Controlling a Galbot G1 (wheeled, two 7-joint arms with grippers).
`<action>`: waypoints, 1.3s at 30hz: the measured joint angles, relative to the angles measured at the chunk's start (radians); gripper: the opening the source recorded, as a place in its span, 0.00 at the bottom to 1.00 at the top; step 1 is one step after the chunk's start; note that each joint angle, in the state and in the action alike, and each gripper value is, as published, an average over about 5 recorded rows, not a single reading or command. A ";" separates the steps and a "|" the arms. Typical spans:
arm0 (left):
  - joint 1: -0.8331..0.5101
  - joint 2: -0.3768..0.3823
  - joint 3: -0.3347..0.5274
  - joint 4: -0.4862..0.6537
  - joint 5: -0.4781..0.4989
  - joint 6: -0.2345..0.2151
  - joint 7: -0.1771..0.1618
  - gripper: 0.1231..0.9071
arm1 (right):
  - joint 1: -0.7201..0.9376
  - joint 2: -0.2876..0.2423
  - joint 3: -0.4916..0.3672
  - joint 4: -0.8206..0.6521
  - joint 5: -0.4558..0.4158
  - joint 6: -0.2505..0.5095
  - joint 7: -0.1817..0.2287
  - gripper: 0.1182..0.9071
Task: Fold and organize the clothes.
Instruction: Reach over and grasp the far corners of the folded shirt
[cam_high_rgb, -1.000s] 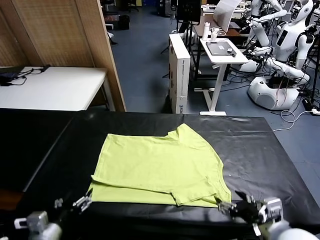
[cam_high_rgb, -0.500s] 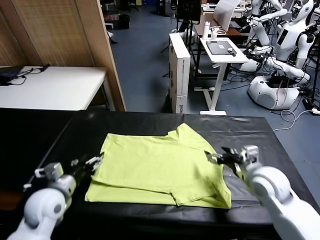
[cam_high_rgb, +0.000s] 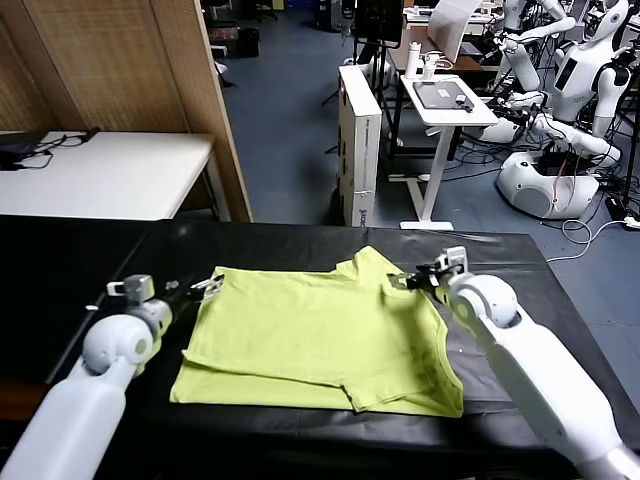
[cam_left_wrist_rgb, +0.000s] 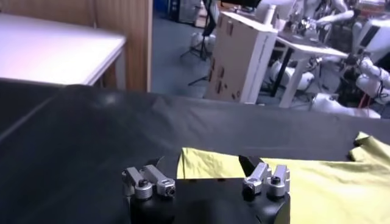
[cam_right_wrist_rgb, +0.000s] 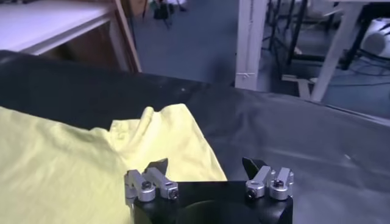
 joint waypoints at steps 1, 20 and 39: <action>-0.017 -0.004 0.007 0.019 0.002 -0.002 0.001 1.00 | 0.007 0.005 -0.003 -0.014 -0.003 0.004 -0.003 1.00; -0.144 -0.065 0.055 0.197 0.030 -0.033 0.008 1.00 | 0.030 0.042 -0.022 -0.092 -0.028 0.014 -0.012 1.00; -0.133 -0.081 0.066 0.210 0.079 -0.038 0.029 0.93 | 0.019 0.043 -0.032 -0.082 -0.048 0.012 -0.025 0.87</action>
